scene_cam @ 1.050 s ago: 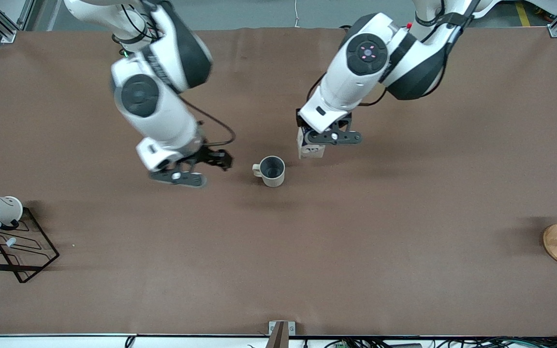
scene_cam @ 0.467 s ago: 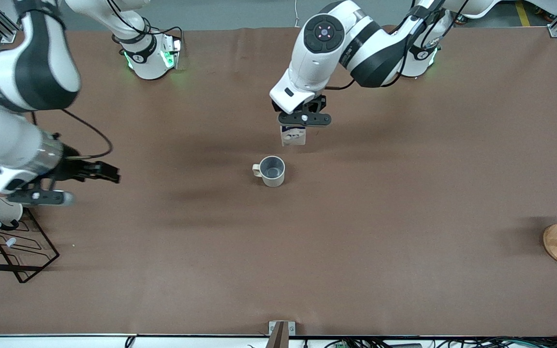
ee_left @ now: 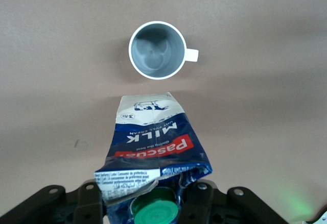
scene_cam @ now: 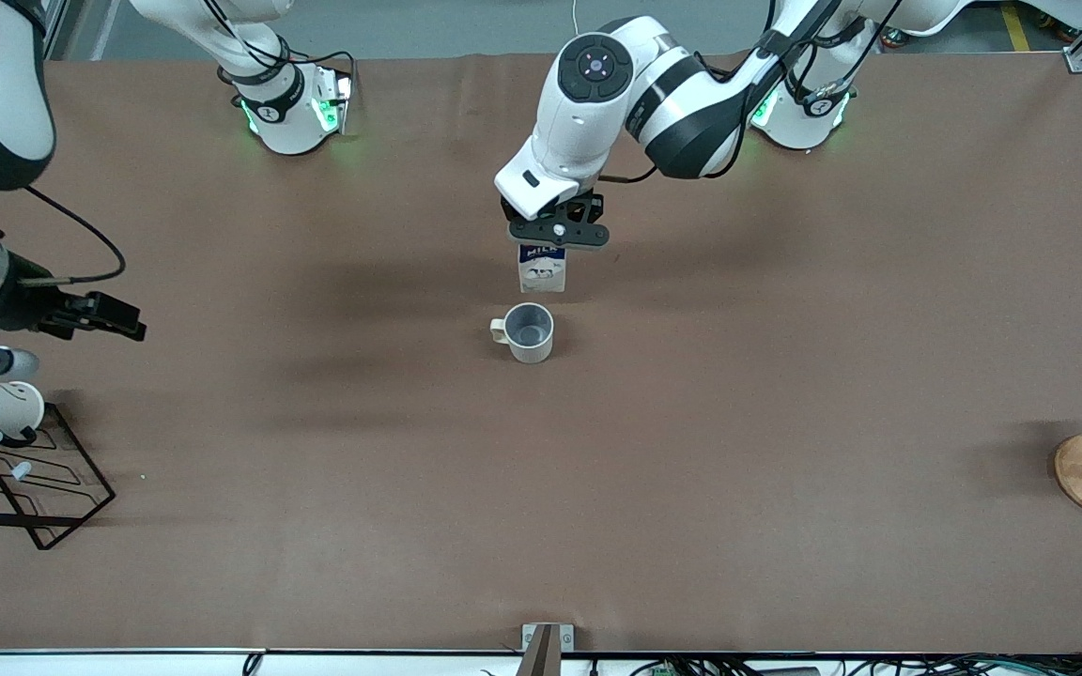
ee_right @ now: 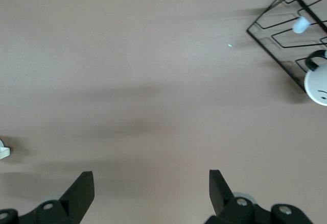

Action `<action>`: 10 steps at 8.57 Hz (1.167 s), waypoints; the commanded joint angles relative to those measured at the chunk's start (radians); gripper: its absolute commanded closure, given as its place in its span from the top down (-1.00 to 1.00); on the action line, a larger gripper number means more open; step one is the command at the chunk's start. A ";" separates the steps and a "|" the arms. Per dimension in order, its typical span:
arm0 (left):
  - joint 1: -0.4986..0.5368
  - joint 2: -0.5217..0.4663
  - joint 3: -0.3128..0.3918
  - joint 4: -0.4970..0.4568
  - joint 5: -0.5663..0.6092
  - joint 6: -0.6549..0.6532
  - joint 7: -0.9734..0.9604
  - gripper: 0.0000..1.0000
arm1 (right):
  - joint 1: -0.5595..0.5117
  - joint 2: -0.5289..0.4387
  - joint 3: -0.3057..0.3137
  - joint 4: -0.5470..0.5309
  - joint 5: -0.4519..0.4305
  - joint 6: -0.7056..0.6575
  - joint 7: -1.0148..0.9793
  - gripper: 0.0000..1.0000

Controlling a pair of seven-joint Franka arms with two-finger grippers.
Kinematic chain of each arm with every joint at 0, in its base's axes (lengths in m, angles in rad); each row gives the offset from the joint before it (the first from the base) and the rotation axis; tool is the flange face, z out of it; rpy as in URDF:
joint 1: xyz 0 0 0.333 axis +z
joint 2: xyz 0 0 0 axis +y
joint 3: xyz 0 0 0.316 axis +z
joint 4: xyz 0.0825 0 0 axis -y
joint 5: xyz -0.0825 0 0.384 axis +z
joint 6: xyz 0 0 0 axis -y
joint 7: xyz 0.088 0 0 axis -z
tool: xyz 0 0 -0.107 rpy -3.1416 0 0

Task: Place milk next to cup
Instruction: 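Retract the right gripper while the left gripper holds the carton above the mug, then lower the milk carton beside the mug and open the left gripper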

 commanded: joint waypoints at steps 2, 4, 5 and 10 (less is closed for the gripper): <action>-0.022 0.037 0.000 0.007 0.047 0.034 -0.015 -0.07 | -0.035 -0.150 0.021 -0.028 -0.022 -0.131 -0.038 0.99; -0.022 0.067 0.002 0.010 0.062 0.066 -0.012 -0.07 | -0.035 -0.239 0.021 -0.063 -0.022 -0.185 -0.038 0.99; -0.022 0.084 0.003 0.010 0.065 0.078 -0.009 -0.07 | -0.035 -0.295 0.021 -0.127 -0.022 -0.176 -0.038 0.99; -0.024 0.155 0.003 0.046 0.105 0.084 -0.021 -0.07 | -0.038 -0.244 0.021 -0.014 -0.027 -0.171 -0.039 0.99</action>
